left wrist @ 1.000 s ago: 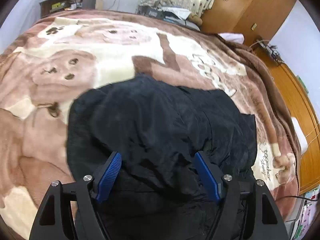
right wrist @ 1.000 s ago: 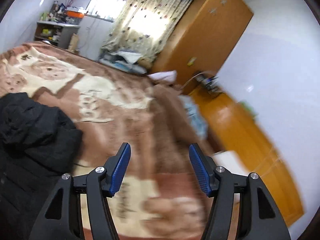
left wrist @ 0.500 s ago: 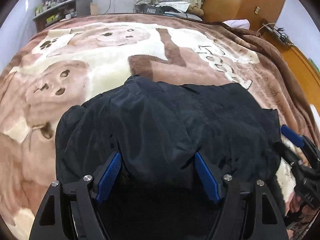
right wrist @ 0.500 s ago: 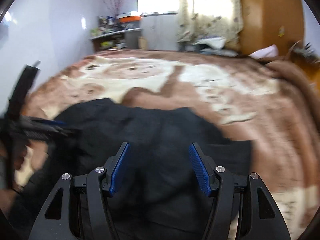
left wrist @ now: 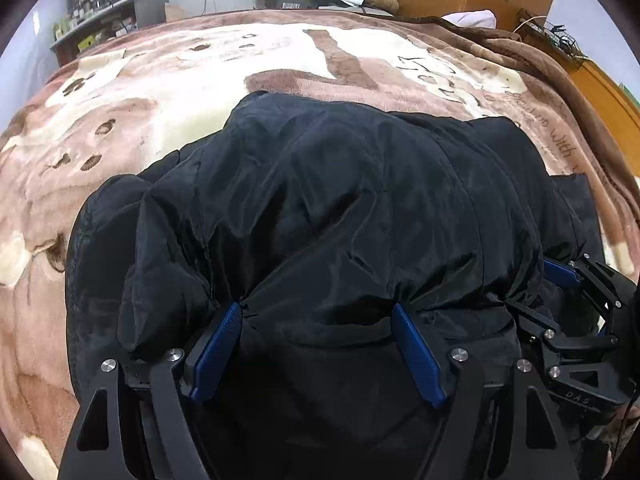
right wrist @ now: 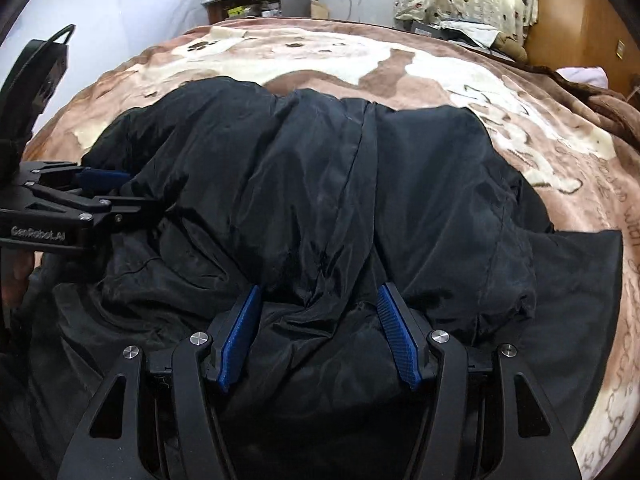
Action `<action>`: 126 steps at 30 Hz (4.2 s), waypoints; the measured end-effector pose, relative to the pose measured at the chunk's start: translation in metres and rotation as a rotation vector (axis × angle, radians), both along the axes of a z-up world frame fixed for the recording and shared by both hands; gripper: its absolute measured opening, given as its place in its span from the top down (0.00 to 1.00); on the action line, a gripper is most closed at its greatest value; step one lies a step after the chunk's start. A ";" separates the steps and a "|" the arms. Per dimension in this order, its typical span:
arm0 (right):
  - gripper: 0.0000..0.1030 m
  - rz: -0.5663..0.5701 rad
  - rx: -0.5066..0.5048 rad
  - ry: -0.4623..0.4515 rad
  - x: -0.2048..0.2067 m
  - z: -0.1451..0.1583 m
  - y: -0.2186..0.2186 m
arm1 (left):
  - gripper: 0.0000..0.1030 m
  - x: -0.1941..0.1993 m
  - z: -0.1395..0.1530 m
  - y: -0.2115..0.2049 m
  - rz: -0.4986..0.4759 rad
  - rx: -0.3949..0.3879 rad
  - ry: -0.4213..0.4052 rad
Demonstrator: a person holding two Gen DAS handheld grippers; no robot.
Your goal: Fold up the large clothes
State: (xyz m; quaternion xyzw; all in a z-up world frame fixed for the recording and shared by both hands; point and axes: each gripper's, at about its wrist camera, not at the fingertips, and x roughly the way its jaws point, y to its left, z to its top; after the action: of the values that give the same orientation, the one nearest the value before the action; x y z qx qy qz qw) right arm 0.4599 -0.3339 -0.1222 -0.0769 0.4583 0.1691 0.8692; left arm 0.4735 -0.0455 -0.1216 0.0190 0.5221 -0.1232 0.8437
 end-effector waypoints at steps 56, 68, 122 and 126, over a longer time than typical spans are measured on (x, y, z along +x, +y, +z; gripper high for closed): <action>0.40 -0.373 0.066 -0.183 -0.366 0.189 -0.158 | 0.20 -0.343 0.133 0.187 0.164 -0.115 -0.007; 0.39 -0.435 0.115 -0.010 -0.378 0.089 -0.163 | 0.19 -0.363 0.053 0.171 0.202 -0.145 0.105; 0.88 -0.265 0.263 -0.139 -0.462 0.164 -0.114 | 0.78 -0.449 0.139 0.191 0.136 -0.360 -0.038; 0.88 -0.273 0.283 -0.140 -0.478 0.169 -0.122 | 0.78 -0.471 0.145 0.194 0.154 -0.377 -0.012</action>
State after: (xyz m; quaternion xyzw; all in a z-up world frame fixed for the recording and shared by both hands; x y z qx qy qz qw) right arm -0.0182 -0.4557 0.0468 0.0973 0.3745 0.1068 0.9159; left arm 0.0027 0.1489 0.0232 -0.1786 0.4846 -0.1541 0.8423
